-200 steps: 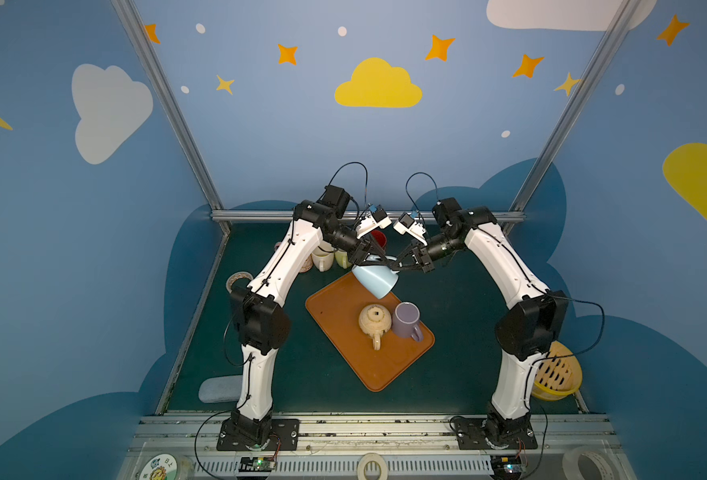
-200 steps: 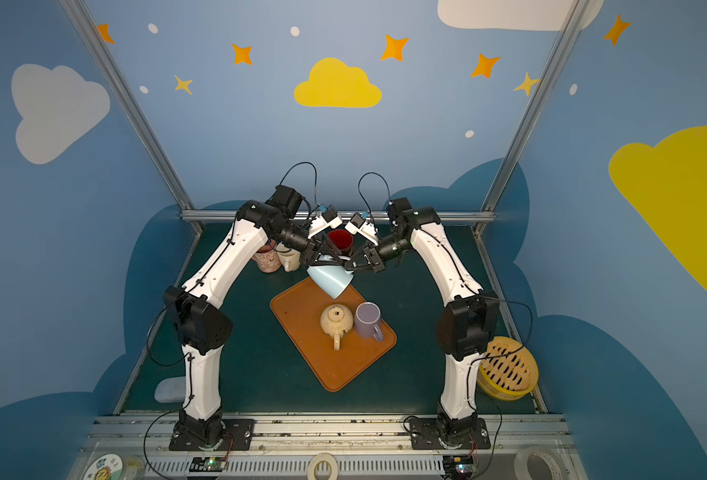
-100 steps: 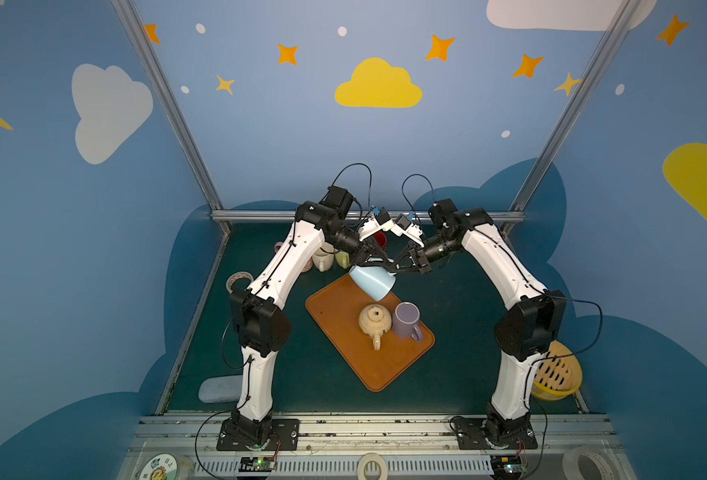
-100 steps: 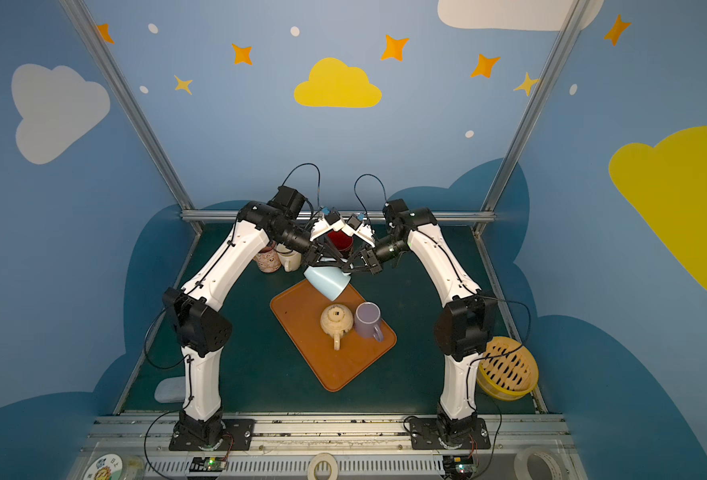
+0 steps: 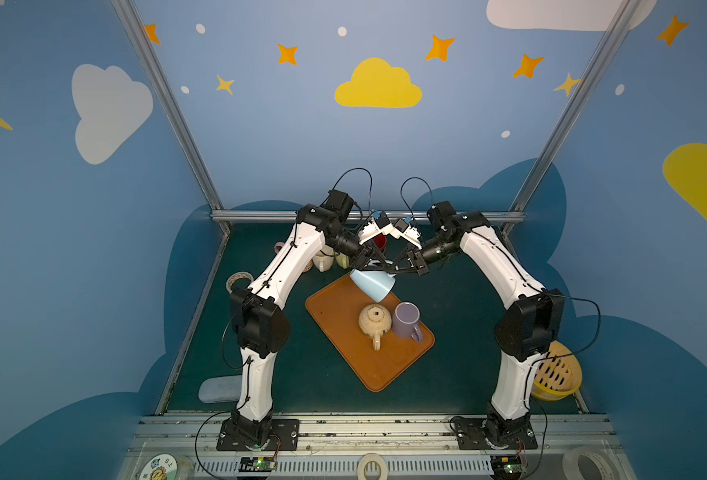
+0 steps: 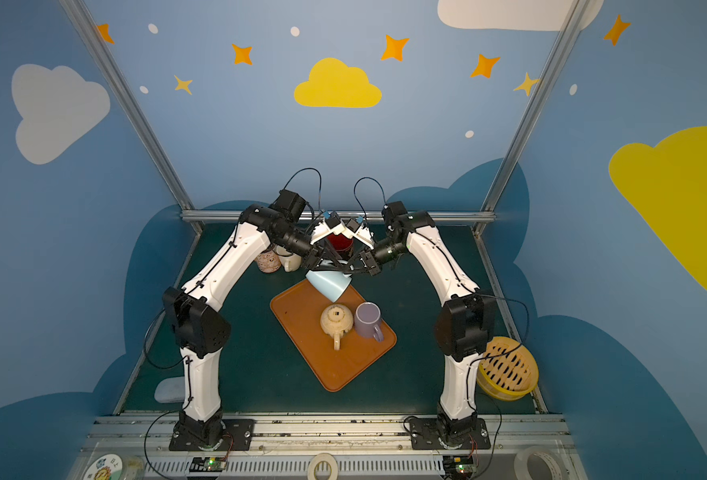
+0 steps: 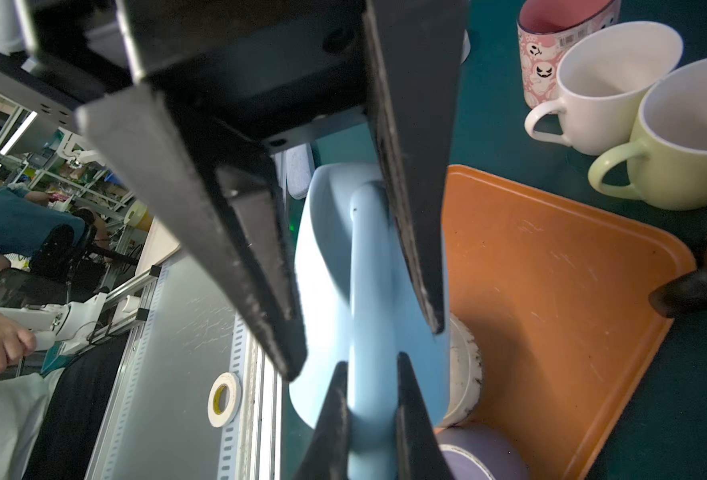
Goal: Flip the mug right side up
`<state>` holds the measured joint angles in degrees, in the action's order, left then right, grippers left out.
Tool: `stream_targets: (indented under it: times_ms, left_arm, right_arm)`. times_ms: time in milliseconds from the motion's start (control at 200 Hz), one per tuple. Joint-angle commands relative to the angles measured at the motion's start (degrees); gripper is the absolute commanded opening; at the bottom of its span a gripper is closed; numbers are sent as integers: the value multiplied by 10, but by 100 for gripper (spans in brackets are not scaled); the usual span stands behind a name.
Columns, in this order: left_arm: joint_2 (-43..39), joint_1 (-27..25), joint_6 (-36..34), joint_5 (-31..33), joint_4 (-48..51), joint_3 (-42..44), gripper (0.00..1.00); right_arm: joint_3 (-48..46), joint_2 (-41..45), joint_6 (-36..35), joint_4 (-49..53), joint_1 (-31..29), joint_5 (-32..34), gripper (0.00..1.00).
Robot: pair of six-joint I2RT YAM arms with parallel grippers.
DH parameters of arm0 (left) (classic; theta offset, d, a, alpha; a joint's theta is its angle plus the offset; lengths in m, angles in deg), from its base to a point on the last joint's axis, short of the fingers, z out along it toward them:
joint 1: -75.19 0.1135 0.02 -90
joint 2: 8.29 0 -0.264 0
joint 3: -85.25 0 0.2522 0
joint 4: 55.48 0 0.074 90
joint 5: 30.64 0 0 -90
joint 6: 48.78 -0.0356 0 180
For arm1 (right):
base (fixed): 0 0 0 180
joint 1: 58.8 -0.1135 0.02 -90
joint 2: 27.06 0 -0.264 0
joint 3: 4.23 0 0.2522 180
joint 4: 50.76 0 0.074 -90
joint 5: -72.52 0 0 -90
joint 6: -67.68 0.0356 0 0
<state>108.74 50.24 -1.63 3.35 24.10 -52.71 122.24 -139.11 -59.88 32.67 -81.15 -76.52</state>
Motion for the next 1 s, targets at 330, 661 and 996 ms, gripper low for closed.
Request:
stream_targets:
  times_ms: [330,661,996]
  left_arm:
    - [-64,-25,-5,42,16,85,37]
    - [-55,-32,-2,47,14,84,26]
    - [-61,-35,-12,63,0,91,7]
  right_arm:
    - [-16,57,15,-72,-4,-76,0]
    - [-32,75,20,-82,-9,-85,0]
    - [-42,75,28,-93,-11,-82,0]
